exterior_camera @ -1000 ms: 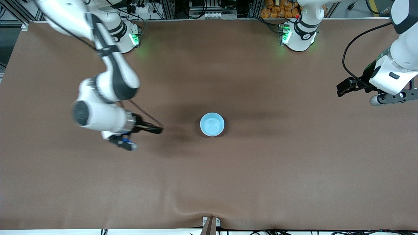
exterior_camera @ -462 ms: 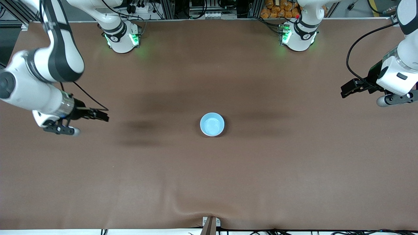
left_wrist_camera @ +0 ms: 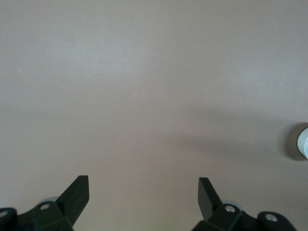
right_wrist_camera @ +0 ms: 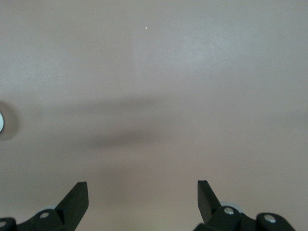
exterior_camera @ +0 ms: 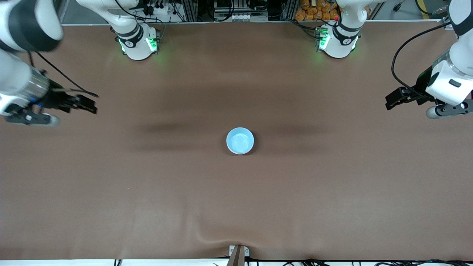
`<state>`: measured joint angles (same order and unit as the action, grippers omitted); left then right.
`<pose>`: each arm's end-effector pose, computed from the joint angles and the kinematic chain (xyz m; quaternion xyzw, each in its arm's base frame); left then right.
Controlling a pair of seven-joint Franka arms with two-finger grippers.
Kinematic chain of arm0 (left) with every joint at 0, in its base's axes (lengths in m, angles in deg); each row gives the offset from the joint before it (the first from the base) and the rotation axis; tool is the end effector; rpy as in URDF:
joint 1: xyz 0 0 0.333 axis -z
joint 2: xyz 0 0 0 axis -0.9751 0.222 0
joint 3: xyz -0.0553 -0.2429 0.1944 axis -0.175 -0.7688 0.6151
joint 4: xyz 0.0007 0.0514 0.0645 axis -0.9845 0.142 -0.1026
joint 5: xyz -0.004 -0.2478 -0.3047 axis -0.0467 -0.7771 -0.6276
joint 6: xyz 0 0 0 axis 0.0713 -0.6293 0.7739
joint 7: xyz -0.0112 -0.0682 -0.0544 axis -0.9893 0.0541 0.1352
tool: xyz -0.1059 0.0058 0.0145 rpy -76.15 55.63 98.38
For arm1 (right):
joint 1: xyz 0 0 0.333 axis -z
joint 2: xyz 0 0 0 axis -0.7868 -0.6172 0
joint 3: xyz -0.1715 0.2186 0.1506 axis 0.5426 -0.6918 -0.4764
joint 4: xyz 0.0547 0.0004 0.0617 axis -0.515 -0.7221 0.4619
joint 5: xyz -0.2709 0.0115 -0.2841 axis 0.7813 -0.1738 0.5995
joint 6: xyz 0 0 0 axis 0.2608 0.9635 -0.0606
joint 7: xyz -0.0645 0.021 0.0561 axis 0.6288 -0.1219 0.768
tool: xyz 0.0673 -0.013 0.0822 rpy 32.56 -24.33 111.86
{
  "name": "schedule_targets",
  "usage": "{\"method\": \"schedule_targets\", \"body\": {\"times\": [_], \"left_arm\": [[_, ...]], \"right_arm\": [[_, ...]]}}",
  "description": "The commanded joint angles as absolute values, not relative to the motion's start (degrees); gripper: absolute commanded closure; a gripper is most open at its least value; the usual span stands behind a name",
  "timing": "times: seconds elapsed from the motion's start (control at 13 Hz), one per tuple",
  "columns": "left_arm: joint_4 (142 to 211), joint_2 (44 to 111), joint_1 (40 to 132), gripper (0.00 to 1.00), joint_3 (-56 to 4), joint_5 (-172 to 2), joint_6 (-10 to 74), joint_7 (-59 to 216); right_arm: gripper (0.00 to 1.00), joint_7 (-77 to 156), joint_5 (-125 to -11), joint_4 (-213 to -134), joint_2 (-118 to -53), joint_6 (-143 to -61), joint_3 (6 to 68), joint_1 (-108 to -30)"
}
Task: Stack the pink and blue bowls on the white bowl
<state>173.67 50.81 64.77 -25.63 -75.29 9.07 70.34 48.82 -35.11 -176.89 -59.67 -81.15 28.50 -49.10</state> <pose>0.5497 -0.0554 0.5900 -0.9970 -0.0766 0.0044 0.0119 0.5420 0.0115 0.5515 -0.9975 0.0385 0.0490 0.0335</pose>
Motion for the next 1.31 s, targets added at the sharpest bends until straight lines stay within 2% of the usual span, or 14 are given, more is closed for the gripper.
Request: {"method": "schedule_targets", "body": {"times": [0.0, 0.23, 0.77, 1.23], "left_arm": [[174.87, 47.57, 63.99, 0.0, -26.37, -76.17, 8.93, 71.67], [175.49, 45.98, 63.91, 0.0, -26.37, -76.17, 8.76, 71.76], [175.13, 47.03, 64.08, 0.0, -26.28, -76.17, 8.32, 75.7], [174.35, 48.17, 64.69, 0.0, -26.37, -75.73, 6.82, 77.12]], "right_arm": [[0.0, 48.31, -34.07, -169.43, -60.05, -74.52, 27.38, -48.02], [0.0, 49.19, -34.16, -166.43, -60.67, -73.98, 27.38, -48.02], [0.0, 48.93, -33.98, -166.33, -60.76, -73.89, 27.47, -47.93], [0.0, 46.91, -31.87, -163.17, -60.93, -71.52, 27.47, -47.58]]}}
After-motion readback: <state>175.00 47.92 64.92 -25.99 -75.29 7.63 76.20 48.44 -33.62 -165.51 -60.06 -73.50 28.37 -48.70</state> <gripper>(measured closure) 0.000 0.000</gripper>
